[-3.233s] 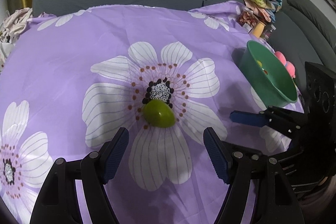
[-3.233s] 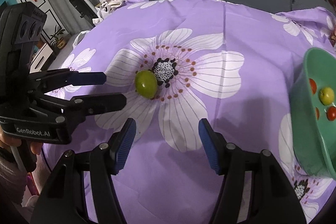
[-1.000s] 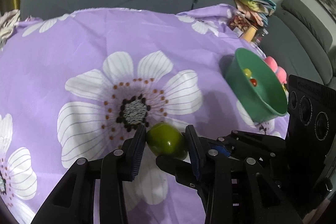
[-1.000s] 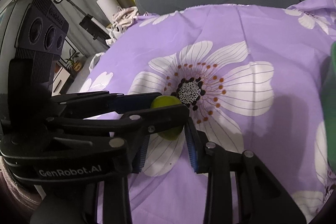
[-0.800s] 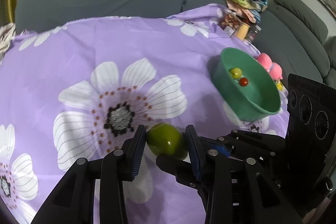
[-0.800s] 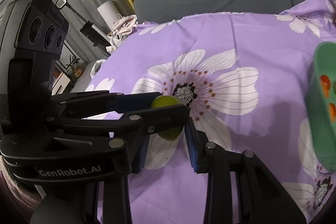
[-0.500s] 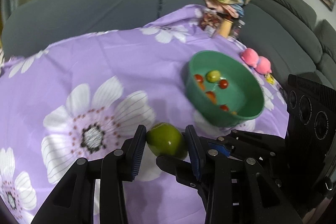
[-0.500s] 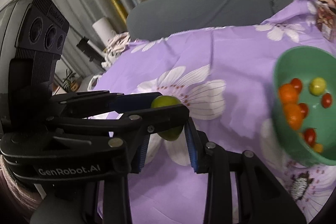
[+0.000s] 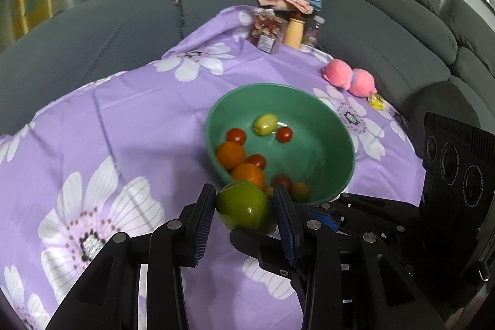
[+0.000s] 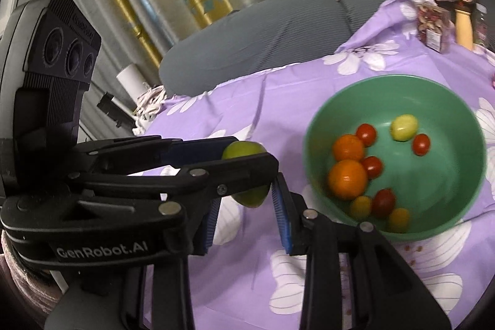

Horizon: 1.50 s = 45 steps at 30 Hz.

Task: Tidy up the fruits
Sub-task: 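Lift the green plum with both grippers and carry it to the green bowl, then lower the green plum into the bowl with both grippers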

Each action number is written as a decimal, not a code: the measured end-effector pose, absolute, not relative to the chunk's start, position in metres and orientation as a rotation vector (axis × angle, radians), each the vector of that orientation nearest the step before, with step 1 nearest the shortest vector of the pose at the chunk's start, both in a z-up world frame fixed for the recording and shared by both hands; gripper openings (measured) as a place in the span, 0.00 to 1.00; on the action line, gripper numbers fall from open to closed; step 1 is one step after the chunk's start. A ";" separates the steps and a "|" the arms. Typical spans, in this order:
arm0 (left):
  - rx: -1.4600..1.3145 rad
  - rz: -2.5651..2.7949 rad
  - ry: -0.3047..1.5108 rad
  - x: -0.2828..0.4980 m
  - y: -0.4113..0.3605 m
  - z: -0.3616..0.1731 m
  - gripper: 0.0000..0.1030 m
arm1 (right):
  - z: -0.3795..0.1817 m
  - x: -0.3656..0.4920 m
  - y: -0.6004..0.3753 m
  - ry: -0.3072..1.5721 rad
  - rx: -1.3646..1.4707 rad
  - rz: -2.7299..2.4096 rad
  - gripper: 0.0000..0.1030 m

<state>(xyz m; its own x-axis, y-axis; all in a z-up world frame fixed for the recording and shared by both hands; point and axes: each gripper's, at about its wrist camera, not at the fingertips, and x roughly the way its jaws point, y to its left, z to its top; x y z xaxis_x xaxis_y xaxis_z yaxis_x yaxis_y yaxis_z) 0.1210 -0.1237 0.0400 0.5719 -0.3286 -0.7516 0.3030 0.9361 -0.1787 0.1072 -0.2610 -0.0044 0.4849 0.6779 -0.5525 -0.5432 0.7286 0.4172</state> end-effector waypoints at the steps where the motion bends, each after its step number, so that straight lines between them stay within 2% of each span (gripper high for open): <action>1: -0.026 -0.375 0.889 0.123 -0.127 0.040 0.37 | -0.004 0.108 -0.265 0.756 0.201 0.742 0.32; 45: -0.067 -0.466 0.955 0.183 -0.173 0.019 0.37 | -0.019 0.165 -0.308 0.839 0.179 0.623 0.33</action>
